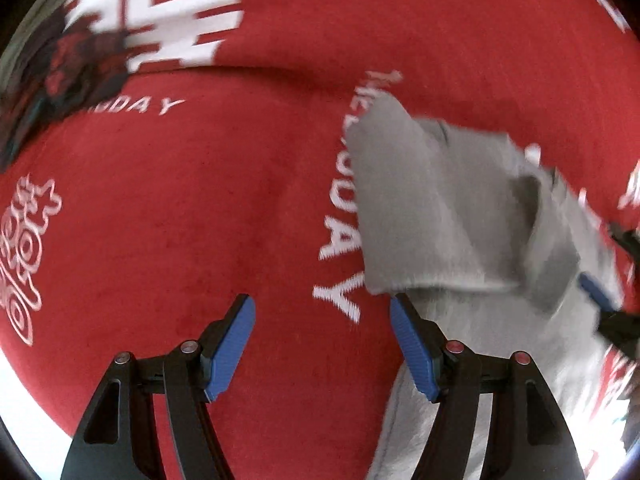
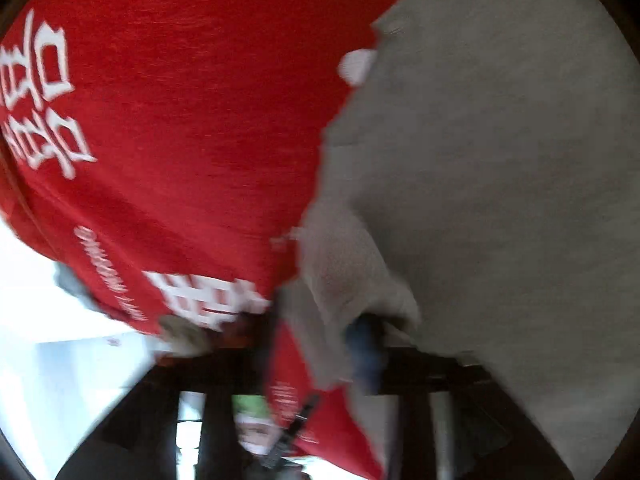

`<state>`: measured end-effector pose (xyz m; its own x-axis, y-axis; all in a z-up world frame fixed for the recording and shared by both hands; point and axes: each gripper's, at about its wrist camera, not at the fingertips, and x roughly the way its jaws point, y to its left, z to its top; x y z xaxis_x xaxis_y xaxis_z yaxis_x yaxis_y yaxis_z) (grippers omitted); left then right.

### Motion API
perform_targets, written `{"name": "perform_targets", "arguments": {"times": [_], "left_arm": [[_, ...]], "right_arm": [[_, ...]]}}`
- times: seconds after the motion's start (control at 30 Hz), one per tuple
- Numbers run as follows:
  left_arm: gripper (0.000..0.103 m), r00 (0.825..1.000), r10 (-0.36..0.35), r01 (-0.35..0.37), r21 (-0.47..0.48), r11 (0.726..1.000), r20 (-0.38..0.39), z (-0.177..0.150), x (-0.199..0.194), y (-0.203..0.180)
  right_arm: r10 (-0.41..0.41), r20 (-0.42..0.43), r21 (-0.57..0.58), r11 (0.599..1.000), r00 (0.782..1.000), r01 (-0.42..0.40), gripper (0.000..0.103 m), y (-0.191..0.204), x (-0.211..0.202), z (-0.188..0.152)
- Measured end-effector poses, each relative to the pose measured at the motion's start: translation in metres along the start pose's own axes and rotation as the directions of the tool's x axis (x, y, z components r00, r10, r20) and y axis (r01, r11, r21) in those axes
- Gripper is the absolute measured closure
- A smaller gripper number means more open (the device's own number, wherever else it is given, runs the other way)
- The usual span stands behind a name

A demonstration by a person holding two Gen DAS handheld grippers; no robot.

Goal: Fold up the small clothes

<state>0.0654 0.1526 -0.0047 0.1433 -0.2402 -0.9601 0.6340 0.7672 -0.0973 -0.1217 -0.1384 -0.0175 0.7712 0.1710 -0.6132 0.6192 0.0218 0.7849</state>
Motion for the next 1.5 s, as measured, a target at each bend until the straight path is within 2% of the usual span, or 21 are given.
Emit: {"name": "perform_targets", "arguments": {"times": [0.07, 0.17, 0.2, 0.23, 0.27, 0.3, 0.33, 0.4, 0.47, 0.53, 0.6, 0.63, 0.73, 0.77, 0.87, 0.9, 0.97, 1.07, 1.13, 1.27, 1.5], "left_arm": [[0.032, 1.0, 0.018, -0.018, 0.028, 0.999, -0.001, -0.002, 0.001, -0.003], [0.032, 0.999, 0.051, -0.052, 0.045, 0.998, 0.006, 0.004, 0.005, -0.003], [0.032, 0.998, 0.063, -0.063, 0.057, 0.996, 0.006, 0.007, 0.008, -0.006], [0.032, 0.998, 0.069, -0.069, 0.07, 0.995, 0.005, 0.009, 0.012, -0.009], [0.032, 0.997, 0.075, -0.075, 0.08, 0.994, 0.004, 0.009, 0.014, -0.01], [0.032, 0.996, 0.086, -0.086, 0.092, 0.992, 0.001, 0.01, 0.017, -0.012], [0.032, 0.995, 0.101, -0.1, 0.107, 0.989, 0.0, 0.013, 0.022, -0.017], [0.032, 0.993, 0.117, -0.118, 0.109, 0.987, 0.014, 0.016, 0.026, -0.022], [0.032, 0.991, 0.132, -0.134, 0.092, 0.987, 0.026, 0.019, 0.027, -0.022], [0.032, 0.99, 0.139, -0.14, 0.059, 0.988, 0.027, 0.021, 0.03, -0.021], [0.032, 0.989, 0.145, -0.146, 0.04, 0.988, 0.028, 0.021, 0.031, -0.02], [0.032, 0.988, 0.152, -0.153, 0.037, 0.988, 0.029, 0.021, 0.031, -0.021], [0.032, 0.984, 0.173, -0.175, 0.048, 0.983, 0.039, 0.021, 0.031, -0.023], [0.032, 0.984, 0.175, -0.177, 0.051, 0.983, 0.04, 0.021, 0.031, -0.024], [0.026, 0.986, 0.165, -0.166, 0.053, 0.985, 0.038, 0.022, 0.032, -0.024], [0.017, 0.983, 0.178, -0.181, 0.055, 0.982, 0.044, 0.022, 0.031, -0.025], [0.017, 0.981, 0.188, -0.191, 0.07, 0.979, 0.047, 0.022, 0.029, -0.027], [0.017, 0.985, 0.168, -0.17, 0.093, 0.981, 0.027, 0.02, 0.025, -0.024], [0.017, 0.988, 0.154, -0.153, 0.109, 0.982, -0.005, 0.017, 0.02, -0.018], [0.017, 0.998, 0.051, -0.05, 0.044, 0.998, -0.022, 0.024, 0.0, 0.002], [0.017, 0.984, -0.123, 0.117, -0.058, 0.991, -0.129, 0.089, 0.049, 0.009]], "right_arm": [[-0.147, -0.006, -0.144, 0.979, 0.989, 0.145, 0.038, 0.014, -0.012, -0.002], [-0.416, 0.084, -0.476, 0.782, 0.905, 0.403, 0.038, 0.046, -0.019, -0.013], [-0.483, 0.136, -0.591, 0.661, 0.865, 0.462, 0.038, 0.054, -0.015, -0.021], [-0.548, 0.207, -0.708, 0.489, 0.811, 0.51, 0.038, 0.065, -0.005, -0.033], [-0.565, 0.239, -0.753, 0.405, 0.79, 0.518, 0.038, 0.064, -0.001, -0.038], [-0.581, 0.305, -0.812, 0.255, 0.755, 0.525, 0.038, 0.066, 0.009, -0.047], [-0.59, 0.383, -0.841, 0.096, 0.711, 0.532, 0.038, 0.065, 0.02, -0.056], [-0.559, 0.51, -0.837, -0.15, 0.654, 0.526, 0.04, 0.062, 0.039, -0.07], [-0.479, 0.612, -0.789, -0.327, 0.629, 0.519, 0.04, 0.063, 0.055, -0.08], [-0.409, 0.659, -0.75, -0.414, 0.631, 0.515, 0.046, 0.064, 0.063, -0.086], [-0.415, 0.613, -0.788, -0.372, 0.672, 0.49, 0.086, 0.074, 0.068, -0.083], [-0.434, 0.577, -0.817, -0.288, 0.692, 0.5, 0.095, 0.081, 0.064, -0.072], [-0.449, 0.452, -0.827, 0.113, 0.771, 0.551, 0.095, 0.098, 0.032, -0.025], [-0.439, 0.395, -0.751, 0.352, 0.807, 0.559, 0.095, 0.093, 0.006, 0.006], [-0.435, 0.323, -0.433, 0.722, 0.841, 0.54, 0.095, 0.047, -0.043, 0.063], [-0.432, 0.302, -0.35, 0.779, 0.85, 0.52, 0.095, 0.03, -0.053, 0.071], [-0.422, 0.244, -0.199, 0.859, 0.873, 0.471, 0.095, -0.006, -0.065, 0.085], [-0.376, 0.175, -0.087, 0.915, 0.91, 0.394, 0.093, -0.04, -0.074, 0.086], [-0.349, 0.169, -0.058, 0.93, 0.922, 0.363, 0.089, -0.047, -0.082, 0.081], [-0.283, 0.161, -0.018, 0.957, 0.945, 0.29, 0.054, -0.051, -0.104, 0.075], [-0.097, -0.023, -0.085, 0.992, 0.995, 0.095, 0.054, -0.023, -0.078, 0.021]]}}
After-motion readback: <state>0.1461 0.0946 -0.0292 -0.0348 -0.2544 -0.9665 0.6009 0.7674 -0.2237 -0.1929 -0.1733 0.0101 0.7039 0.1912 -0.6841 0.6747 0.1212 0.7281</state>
